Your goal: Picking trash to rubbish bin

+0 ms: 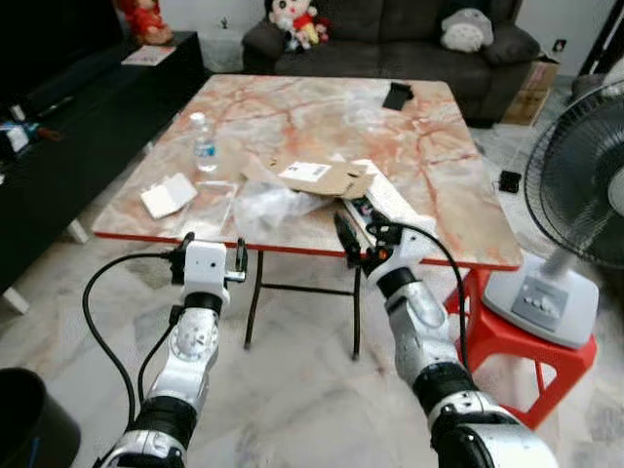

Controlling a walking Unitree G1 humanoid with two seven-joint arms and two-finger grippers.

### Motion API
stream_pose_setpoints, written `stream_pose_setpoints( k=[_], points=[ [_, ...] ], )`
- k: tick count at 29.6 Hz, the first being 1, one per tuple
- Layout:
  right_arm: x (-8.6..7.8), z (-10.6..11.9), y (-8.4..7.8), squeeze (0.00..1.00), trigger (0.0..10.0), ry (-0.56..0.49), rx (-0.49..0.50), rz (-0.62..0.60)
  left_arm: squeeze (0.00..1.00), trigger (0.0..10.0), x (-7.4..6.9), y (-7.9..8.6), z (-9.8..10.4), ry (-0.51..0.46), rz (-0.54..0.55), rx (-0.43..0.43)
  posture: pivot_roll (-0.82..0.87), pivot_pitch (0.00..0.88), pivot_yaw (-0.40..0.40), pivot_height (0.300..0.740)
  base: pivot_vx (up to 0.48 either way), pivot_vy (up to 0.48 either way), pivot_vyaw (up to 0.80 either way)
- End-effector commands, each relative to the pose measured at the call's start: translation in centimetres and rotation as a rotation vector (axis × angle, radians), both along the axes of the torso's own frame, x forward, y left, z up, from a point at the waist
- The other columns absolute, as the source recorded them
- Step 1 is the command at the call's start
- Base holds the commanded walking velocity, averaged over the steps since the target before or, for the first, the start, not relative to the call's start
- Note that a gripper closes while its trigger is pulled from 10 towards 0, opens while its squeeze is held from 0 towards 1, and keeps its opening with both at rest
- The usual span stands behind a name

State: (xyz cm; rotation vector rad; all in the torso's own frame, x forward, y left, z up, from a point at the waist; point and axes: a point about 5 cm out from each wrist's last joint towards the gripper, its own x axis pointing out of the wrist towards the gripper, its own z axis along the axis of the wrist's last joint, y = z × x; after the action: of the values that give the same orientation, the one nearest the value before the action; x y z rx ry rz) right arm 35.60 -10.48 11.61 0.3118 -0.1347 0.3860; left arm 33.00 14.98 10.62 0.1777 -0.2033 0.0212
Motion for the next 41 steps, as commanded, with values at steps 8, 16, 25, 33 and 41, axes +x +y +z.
stream_pose_setpoints(
  k=[8, 16, 25, 33, 41],
  points=[
    [0.1, 0.4, -0.3, 1.0, 10.0, -0.018, 0.016, -0.012, 0.0, 10.0, 0.4, -0.6, 1.2, -0.036, -0.033, 0.016, 0.04, 0.0, 0.007, 0.74, 0.409, 0.0, 0.0],
    [0.4, 0.7, -0.4, 0.0, 10.0, -0.019, -0.011, -0.02, 0.0, 10.0, 0.8, -0.6, 2.2, -0.066, -0.03, 0.013, 0.05, 0.0, -0.002, 0.74, 0.412, 0.0, 0.0],
    [0.4, 0.8, -0.5, 0.0, 10.0, -0.017, -0.012, -0.023, 0.0, 10.0, 0.8, 0.0, 2.8, -0.088, -0.008, 0.012, 0.05, 0.0, -0.01, 0.74, 0.41, 0.0, 0.0],
    [0.4, 0.8, -0.6, 0.0, 10.0, -0.014, -0.014, -0.025, 0.0, 10.0, 0.6, 0.1, 3.4, -0.112, -0.001, 0.017, 0.05, 0.0, -0.012, 0.74, 0.405, 0.0, 0.0],
    [0.4, 0.7, -0.6, 0.0, 10.0, -0.009, -0.013, -0.024, 0.0, 10.0, 0.0, 0.1, 3.6, -0.121, -0.011, 0.035, 0.05, 0.0, -0.013, 0.74, 0.0, 0.0, 0.0]
  ],
)
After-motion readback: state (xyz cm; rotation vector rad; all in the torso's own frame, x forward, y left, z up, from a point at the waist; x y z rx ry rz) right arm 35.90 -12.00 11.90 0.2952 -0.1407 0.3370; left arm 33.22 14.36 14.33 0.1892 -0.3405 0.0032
